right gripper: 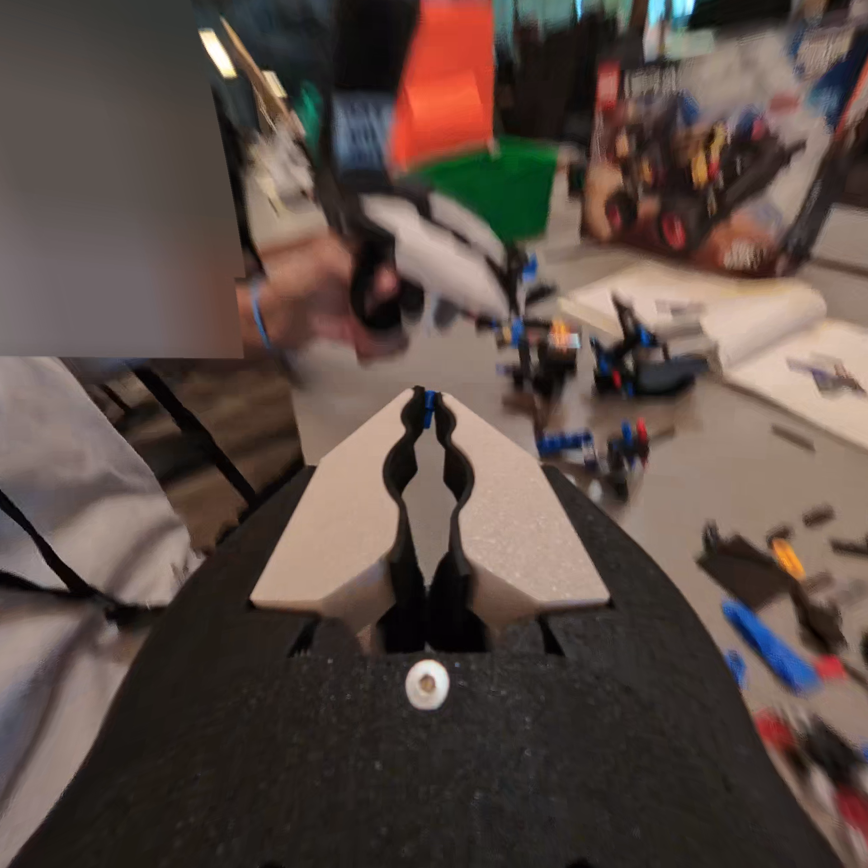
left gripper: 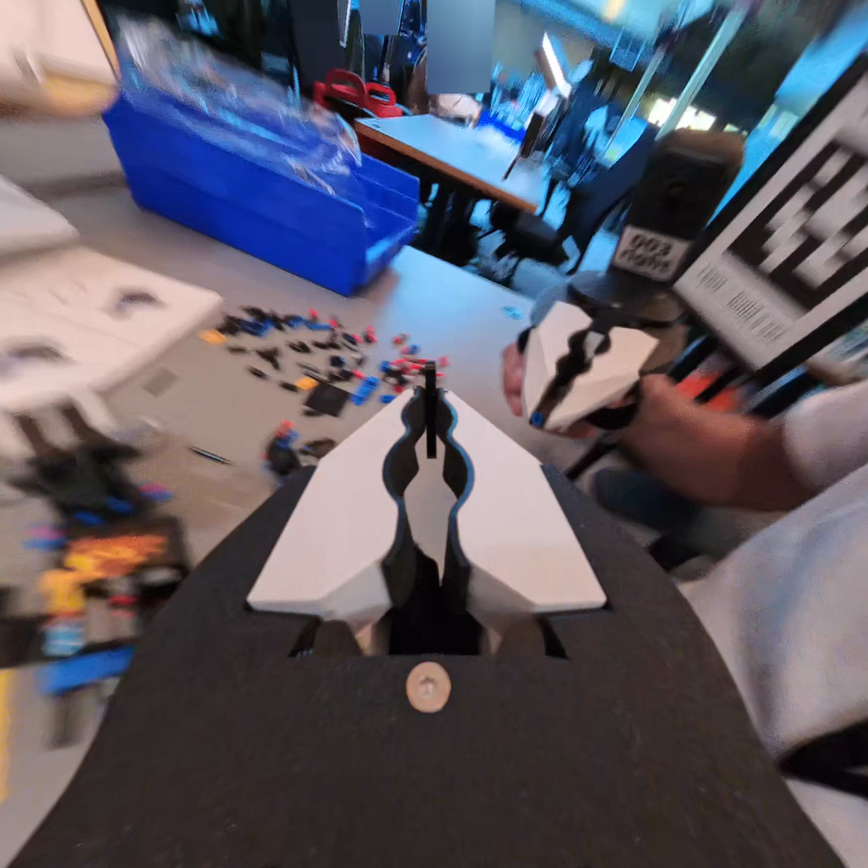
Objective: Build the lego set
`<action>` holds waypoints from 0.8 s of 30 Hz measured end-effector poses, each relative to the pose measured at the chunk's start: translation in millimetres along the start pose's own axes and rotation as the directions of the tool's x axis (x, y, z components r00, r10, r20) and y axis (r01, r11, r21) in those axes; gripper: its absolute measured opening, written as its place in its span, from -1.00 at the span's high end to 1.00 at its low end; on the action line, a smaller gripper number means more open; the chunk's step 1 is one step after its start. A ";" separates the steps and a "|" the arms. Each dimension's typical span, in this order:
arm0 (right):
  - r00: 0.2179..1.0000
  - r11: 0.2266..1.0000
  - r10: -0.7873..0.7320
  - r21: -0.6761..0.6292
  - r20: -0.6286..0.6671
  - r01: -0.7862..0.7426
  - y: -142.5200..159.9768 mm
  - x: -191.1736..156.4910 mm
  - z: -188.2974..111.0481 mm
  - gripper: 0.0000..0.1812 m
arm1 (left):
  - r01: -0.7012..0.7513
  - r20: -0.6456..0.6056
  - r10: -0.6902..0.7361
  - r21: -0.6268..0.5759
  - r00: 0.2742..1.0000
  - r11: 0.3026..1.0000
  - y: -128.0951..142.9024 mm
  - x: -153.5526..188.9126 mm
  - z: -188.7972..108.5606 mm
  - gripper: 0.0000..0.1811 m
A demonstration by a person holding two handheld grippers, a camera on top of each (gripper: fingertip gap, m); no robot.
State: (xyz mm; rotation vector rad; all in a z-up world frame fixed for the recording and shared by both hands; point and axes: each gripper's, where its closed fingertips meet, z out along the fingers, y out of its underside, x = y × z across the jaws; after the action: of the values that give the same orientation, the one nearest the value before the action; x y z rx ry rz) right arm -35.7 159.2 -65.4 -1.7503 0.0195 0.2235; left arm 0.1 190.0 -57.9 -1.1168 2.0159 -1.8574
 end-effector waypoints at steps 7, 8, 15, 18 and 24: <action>0.994 0.984 0.069 0.159 0.088 -0.083 -36.5 3.9 32.6 0.97 | 0.302 -0.128 -0.295 0.038 0.947 0.953 36.8 37.2 19.4 0.99; 0.997 0.990 0.053 0.128 0.059 -0.060 -28.0 4.9 38.0 0.97 | 0.281 -0.097 -0.276 0.041 0.956 0.959 40.7 35.5 19.4 0.99; 0.998 0.996 0.054 0.078 -0.036 -0.051 -3.0 17.3 46.0 0.97 | 0.176 0.052 -0.181 0.082 0.982 0.981 42.3 23.7 6.1 0.99; 0.988 0.981 0.151 0.121 0.034 -0.154 -3.4 15.6 47.2 0.97 | 0.224 0.040 -0.230 0.110 0.972 0.968 42.0 20.8 2.9 0.99; 0.953 0.946 0.290 0.126 0.086 -0.299 3.3 19.1 47.7 0.97 | 0.140 0.135 -0.154 0.102 0.979 0.985 47.8 12.3 -2.6 0.99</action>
State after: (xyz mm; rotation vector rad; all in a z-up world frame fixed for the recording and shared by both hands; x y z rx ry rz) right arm -24.0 207.3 -80.0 -1.5966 0.2447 0.4877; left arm -29.1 181.3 -96.9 -1.3638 1.7961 -1.8583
